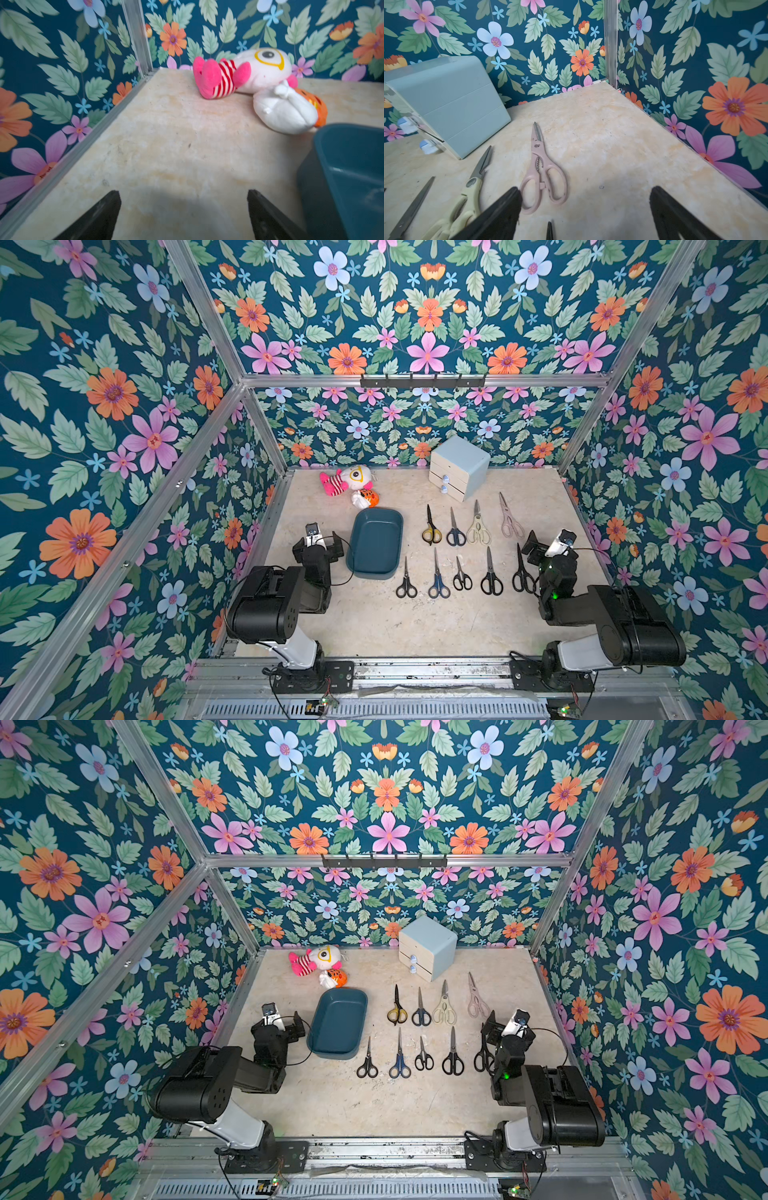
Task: Take the scissors out of the storage box
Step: Reset both arms
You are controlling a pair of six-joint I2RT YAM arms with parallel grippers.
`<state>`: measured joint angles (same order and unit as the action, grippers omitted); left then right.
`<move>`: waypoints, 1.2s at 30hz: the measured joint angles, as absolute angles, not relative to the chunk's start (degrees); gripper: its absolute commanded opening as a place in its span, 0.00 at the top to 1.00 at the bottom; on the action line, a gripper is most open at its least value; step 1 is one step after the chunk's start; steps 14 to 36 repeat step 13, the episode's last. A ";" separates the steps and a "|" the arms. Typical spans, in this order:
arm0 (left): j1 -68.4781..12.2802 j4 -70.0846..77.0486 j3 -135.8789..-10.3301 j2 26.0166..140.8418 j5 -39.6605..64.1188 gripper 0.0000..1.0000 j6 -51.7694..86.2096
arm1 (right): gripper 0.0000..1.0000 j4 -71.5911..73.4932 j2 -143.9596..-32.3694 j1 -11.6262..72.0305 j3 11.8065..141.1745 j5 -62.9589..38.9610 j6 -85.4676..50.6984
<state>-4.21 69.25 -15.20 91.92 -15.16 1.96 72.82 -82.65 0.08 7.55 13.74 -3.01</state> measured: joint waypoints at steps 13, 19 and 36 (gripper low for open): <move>-3.38 69.82 -15.84 91.79 -15.20 0.01 1.37 | 0.01 74.72 -83.02 -0.01 7.92 10.52 -2.98; -3.38 69.82 -15.84 91.79 -15.20 0.01 1.37 | 0.01 74.72 -83.02 -0.01 7.92 10.52 -2.98; -3.38 69.82 -15.84 91.79 -15.20 0.01 1.37 | 0.01 74.72 -83.02 -0.01 7.92 10.52 -2.98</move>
